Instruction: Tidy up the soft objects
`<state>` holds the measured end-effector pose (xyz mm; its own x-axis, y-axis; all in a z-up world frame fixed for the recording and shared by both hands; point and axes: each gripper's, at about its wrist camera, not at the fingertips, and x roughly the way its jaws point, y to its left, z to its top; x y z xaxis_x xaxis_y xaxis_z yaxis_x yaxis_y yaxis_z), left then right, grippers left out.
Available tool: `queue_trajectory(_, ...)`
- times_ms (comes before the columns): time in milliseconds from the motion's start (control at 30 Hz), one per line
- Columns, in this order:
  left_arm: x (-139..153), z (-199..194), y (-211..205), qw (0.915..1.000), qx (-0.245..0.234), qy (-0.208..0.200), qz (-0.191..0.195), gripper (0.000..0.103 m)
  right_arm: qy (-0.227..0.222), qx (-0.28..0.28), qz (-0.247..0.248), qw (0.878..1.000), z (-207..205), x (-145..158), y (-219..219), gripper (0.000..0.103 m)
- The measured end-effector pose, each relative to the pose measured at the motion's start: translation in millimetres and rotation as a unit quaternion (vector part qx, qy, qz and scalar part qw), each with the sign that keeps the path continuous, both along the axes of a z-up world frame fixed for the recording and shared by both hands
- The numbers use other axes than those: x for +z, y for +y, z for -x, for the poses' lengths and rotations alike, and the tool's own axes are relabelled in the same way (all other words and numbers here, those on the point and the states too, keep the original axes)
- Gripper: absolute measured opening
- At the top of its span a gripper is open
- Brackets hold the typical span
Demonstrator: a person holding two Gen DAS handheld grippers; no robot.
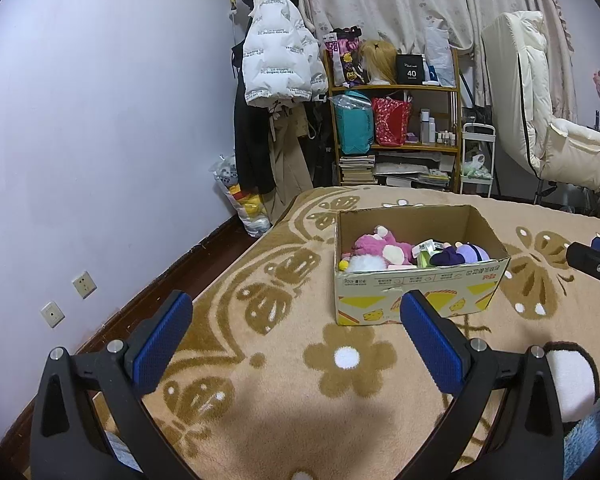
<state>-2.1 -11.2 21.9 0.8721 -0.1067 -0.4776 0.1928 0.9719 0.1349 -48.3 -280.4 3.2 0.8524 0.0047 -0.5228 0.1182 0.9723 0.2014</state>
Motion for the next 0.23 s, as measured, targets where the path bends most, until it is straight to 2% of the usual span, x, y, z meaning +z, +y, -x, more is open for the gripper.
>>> queue_trajectory(233, -1.5, 0.8, -0.8, 1.0000, -0.001, -0.001, -0.002, 0.103, 0.000, 0.000, 0.000, 1.000, 0.9, -0.3, -0.7, 0.103)
